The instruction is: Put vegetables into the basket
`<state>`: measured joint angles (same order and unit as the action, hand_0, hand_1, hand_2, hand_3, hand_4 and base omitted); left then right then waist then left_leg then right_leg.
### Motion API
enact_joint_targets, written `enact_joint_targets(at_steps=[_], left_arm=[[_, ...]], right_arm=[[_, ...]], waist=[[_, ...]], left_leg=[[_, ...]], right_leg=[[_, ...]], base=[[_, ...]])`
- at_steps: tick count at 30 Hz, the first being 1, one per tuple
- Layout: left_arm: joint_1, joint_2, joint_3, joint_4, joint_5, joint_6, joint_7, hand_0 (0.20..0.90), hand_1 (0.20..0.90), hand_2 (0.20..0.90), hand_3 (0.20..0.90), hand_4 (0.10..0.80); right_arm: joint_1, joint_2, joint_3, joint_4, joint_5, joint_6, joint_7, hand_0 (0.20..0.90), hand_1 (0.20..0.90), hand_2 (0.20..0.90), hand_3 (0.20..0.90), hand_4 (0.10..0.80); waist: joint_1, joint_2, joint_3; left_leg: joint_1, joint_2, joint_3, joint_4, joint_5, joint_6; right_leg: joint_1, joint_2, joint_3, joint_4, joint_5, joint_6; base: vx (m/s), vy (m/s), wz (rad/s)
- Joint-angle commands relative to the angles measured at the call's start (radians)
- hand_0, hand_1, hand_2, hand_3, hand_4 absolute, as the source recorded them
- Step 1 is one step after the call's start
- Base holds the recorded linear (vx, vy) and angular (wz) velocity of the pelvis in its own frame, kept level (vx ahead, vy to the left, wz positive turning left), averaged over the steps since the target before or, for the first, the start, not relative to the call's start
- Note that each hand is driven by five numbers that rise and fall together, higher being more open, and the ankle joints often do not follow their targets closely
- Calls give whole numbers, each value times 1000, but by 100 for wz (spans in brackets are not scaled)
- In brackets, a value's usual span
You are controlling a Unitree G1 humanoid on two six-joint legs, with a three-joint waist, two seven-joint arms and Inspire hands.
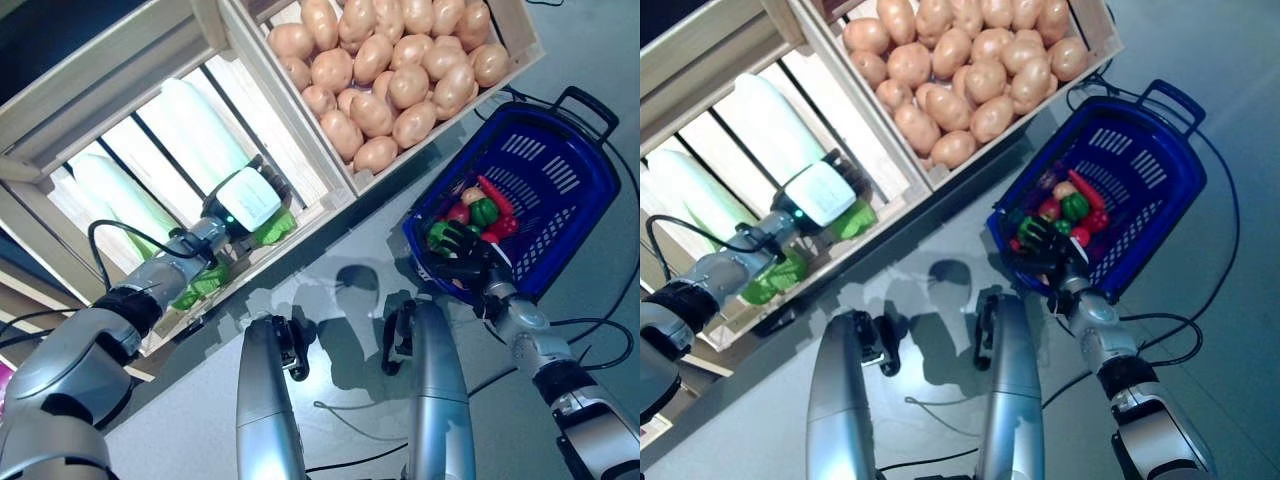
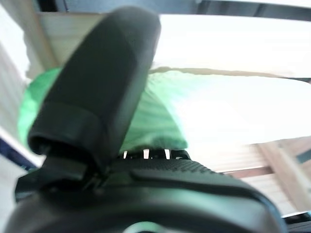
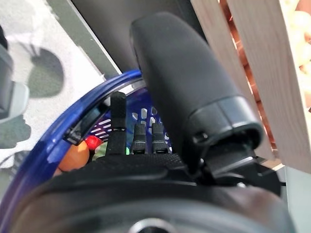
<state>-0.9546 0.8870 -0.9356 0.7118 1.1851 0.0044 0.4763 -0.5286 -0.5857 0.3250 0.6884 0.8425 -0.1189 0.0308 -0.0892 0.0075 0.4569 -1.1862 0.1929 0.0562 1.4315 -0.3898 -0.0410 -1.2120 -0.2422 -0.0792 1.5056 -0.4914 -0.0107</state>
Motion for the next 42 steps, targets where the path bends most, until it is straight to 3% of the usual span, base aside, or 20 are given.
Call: enact_joint_targets(at_steps=[1,11,13,14,15,29,34,38,42], left_arm=[[-99,105,30,88,3,88,-58,900,900,900,900,800],[-138,139,23,147,-51,108,-161,900,900,900,900,800],[-134,153,27,142,-67,107,-170,827,827,827,827,751],[-126,161,30,135,-68,105,-177,533,533,533,533,555],[-118,168,34,128,-79,99,-183,300,300,300,300,400],[-96,191,69,36,-203,-51,-13,300,300,300,300,400],[-68,194,99,2,-345,-127,97,300,300,300,300,400],[58,187,216,-98,-552,-272,212,300,300,300,300,400],[198,137,378,-185,-732,-427,224,300,300,300,300,400]], right_arm=[[-1,-17,-26,-94,57,-65,-12,900,900,900,900,800],[0,-47,-54,-175,57,-88,-15,900,900,900,900,800],[10,-54,-58,-191,60,-91,-17,900,900,900,900,800],[20,-57,-63,-206,60,-90,-24,900,900,900,900,800],[28,-61,-68,-219,63,-92,-28,900,900,900,900,800],[28,-2,-51,-306,19,-176,12,900,900,900,900,800],[45,15,-40,-308,16,-187,-5,900,900,900,900,800],[142,38,-60,-319,-13,-215,25,900,900,900,900,800],[202,65,-62,-337,-106,-266,48,900,900,900,900,800]], waist=[[-2,4,-37],[-7,-3,-42],[-7,-4,-44],[-8,-4,-45],[-9,-3,-47],[-9,17,-118],[-11,20,-134],[6,21,-170],[25,10,-197]], left_leg=[[-13,-2,9,37,-151,58],[-150,17,-10,137,-173,64],[-162,21,-11,146,-175,67],[-167,23,-12,152,-177,69],[-171,24,-11,155,-178,72],[19,33,51,3,-153,89],[165,20,81,-112,-123,90],[389,-22,99,-331,-62,100],[569,-46,116,-500,-24,106]], right_leg=[[-10,2,25,-45,18,5],[-142,-2,29,43,7,8],[-154,-2,30,52,7,6],[-160,-2,31,57,6,5],[-164,-3,32,61,4,5],[24,-4,4,-76,12,-9],[165,-2,-8,-173,30,-16],[369,1,-15,-348,74,-18],[541,4,-31,-495,102,-13]], base=[[0,0,0],[5,10,-7],[13,5,-1],[13,0,21],[7,1,10],[14,-14,-1],[44,3,3],[115,-3,4],[91,-47,8]])
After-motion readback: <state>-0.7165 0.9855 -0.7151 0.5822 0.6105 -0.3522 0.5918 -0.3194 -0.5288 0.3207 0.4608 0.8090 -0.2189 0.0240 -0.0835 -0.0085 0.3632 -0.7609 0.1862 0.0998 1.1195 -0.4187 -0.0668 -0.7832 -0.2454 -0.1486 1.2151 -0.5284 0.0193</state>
